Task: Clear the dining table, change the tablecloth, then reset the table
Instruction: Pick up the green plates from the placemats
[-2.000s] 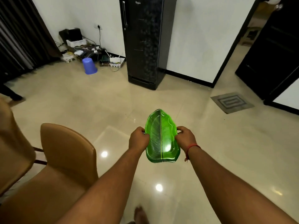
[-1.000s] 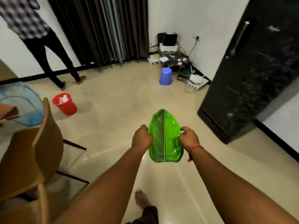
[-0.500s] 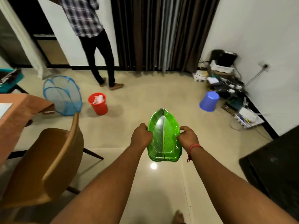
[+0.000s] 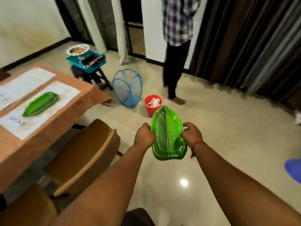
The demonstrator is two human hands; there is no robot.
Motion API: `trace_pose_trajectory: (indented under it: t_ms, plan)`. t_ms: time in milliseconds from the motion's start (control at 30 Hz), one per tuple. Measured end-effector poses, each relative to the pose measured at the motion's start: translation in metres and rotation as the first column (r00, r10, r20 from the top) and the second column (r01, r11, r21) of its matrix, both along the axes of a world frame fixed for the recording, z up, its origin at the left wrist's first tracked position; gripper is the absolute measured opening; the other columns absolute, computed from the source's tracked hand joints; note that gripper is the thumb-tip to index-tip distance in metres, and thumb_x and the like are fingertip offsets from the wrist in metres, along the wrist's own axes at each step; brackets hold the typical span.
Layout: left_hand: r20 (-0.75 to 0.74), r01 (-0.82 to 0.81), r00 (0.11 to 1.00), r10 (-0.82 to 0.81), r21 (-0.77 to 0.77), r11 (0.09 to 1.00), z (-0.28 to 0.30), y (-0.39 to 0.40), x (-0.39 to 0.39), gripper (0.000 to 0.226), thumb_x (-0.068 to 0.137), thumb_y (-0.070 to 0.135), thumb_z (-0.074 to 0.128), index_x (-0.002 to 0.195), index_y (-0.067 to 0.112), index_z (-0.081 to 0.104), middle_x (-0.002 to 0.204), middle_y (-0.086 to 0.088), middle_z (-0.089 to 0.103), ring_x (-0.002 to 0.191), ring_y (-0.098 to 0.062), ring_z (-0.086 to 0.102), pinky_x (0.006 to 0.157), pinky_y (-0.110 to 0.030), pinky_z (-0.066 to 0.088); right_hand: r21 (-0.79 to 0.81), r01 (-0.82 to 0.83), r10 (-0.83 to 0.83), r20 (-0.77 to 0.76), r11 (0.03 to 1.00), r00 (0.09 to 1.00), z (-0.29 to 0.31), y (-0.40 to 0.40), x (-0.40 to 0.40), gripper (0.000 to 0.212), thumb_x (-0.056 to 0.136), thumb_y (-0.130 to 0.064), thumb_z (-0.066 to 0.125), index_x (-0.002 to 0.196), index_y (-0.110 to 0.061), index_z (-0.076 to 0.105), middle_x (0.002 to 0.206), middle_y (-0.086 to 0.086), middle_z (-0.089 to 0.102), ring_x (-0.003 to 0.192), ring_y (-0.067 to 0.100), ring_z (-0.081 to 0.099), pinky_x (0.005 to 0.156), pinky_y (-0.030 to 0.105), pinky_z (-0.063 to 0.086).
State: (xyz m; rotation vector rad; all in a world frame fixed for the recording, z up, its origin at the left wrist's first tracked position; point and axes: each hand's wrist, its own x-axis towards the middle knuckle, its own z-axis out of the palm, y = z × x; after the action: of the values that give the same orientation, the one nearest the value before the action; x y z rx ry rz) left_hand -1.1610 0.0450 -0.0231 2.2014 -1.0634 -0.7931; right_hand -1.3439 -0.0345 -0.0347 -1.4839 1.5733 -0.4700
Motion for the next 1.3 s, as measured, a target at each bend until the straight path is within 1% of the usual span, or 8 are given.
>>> trace_pose_trajectory:
  t_ms: [233, 433, 700, 767, 867, 1000, 1133, 1300]
  plan:
    - [0.014, -0.243, 0.970, 0.243, 0.015, 0.970, -0.005, -0.086, 0.109, 0.017, 0.084, 0.015, 0.055, 0.100, 0.011, 0.057, 0.105, -0.012, 0.066, 0.098, -0.032, 0.061, 0.071, -0.031, 0.040, 0.040, -0.218, 0.216, 0.057, 0.975, 0.975, -0.017, -0.122, 0.127, 0.045, 0.056, -0.016, 0.054, 0.097, -0.029, 0.064, 0.085, 0.003, 0.073, 0.086, 0.028, 0.068, 0.084, 0.040, 0.055]
    - [-0.019, -0.378, 0.925, 0.378, 0.013, 0.926, -0.001, -0.137, 0.218, 0.016, 0.086, 0.013, 0.053, 0.101, 0.008, 0.056, 0.106, -0.013, 0.064, 0.099, -0.033, 0.060, 0.070, -0.031, 0.037, -0.009, -0.372, 0.372, 0.065, 0.928, 0.926, -0.008, -0.195, 0.257, 0.035, 0.068, 0.004, 0.057, 0.084, -0.026, 0.065, 0.070, -0.002, 0.066, 0.074, 0.028, 0.064, 0.075, 0.035, 0.051]
    - [-0.078, -0.556, 0.830, 0.552, -0.046, 0.830, 0.018, -0.177, 0.348, 0.019, 0.076, 0.039, 0.054, 0.074, 0.020, 0.055, 0.078, 0.000, 0.063, 0.085, -0.028, 0.065, 0.071, -0.037, 0.051, -0.042, -0.612, 0.613, 0.005, 0.790, 0.790, 0.007, -0.270, 0.430, 0.038, 0.072, 0.001, 0.062, 0.103, -0.021, 0.067, 0.092, 0.009, 0.072, 0.091, 0.030, 0.067, 0.084, 0.038, 0.054]
    - [-0.065, -0.604, 0.797, 0.601, -0.057, 0.795, 0.019, -0.184, 0.373, 0.025, 0.071, 0.042, 0.052, 0.078, 0.020, 0.061, 0.082, -0.003, 0.069, 0.086, -0.029, 0.067, 0.075, -0.040, 0.055, -0.048, -0.664, 0.664, -0.024, 0.746, 0.748, 0.005, -0.287, 0.470, 0.039, 0.070, -0.002, 0.062, 0.105, -0.020, 0.067, 0.093, 0.009, 0.073, 0.092, 0.028, 0.068, 0.084, 0.038, 0.054]
    - [-0.052, -0.716, 0.698, 0.714, -0.033, 0.697, 0.014, -0.198, 0.410, 0.005, 0.084, 0.025, 0.061, 0.083, 0.021, 0.058, 0.094, -0.008, 0.069, 0.089, -0.028, 0.064, 0.072, -0.034, 0.046, -0.032, -0.776, 0.776, -0.013, 0.630, 0.631, -0.001, -0.308, 0.536, 0.042, 0.075, 0.004, 0.060, 0.110, -0.017, 0.067, 0.085, 0.010, 0.071, 0.088, 0.029, 0.067, 0.078, 0.035, 0.051]
    - [-0.022, -0.842, 0.536, 0.844, 0.049, 0.537, 0.014, -0.214, 0.450, 0.014, 0.087, 0.022, 0.056, 0.097, 0.014, 0.053, 0.103, -0.010, 0.066, 0.093, -0.029, 0.061, 0.076, -0.037, 0.048, -0.005, -0.891, 0.891, -0.007, 0.454, 0.454, 0.002, -0.332, 0.611, 0.040, 0.077, 0.007, 0.057, 0.104, -0.022, 0.062, 0.065, 0.000, 0.062, 0.070, 0.022, 0.060, 0.063, 0.029, 0.044]
    - [0.000, -0.917, 0.387, 0.922, 0.102, 0.385, 0.018, -0.222, 0.483, 0.020, 0.090, 0.018, 0.053, 0.109, 0.010, 0.052, 0.107, -0.010, 0.062, 0.089, -0.024, 0.055, 0.071, -0.034, 0.043, 0.021, -0.951, 0.951, -0.008, 0.309, 0.309, 0.003, -0.342, 0.685, 0.039, 0.073, 0.004, 0.058, 0.102, -0.021, 0.068, 0.068, -0.003, 0.064, 0.078, 0.027, 0.066, 0.075, 0.034, 0.051]
    - [-0.039, -0.984, 0.155, 0.987, 0.079, 0.158, 0.013, -0.193, 0.530, 0.016, 0.090, 0.027, 0.057, 0.096, 0.016, 0.047, 0.094, -0.005, 0.058, 0.081, -0.021, 0.053, 0.062, -0.033, 0.037, 0.018, -0.995, 0.995, 0.010, 0.103, 0.103, 0.005, -0.301, 0.769, 0.043, 0.072, 0.001, 0.058, 0.104, -0.024, 0.070, 0.087, 0.005, 0.072, 0.090, 0.029, 0.067, 0.082, 0.033, 0.053]
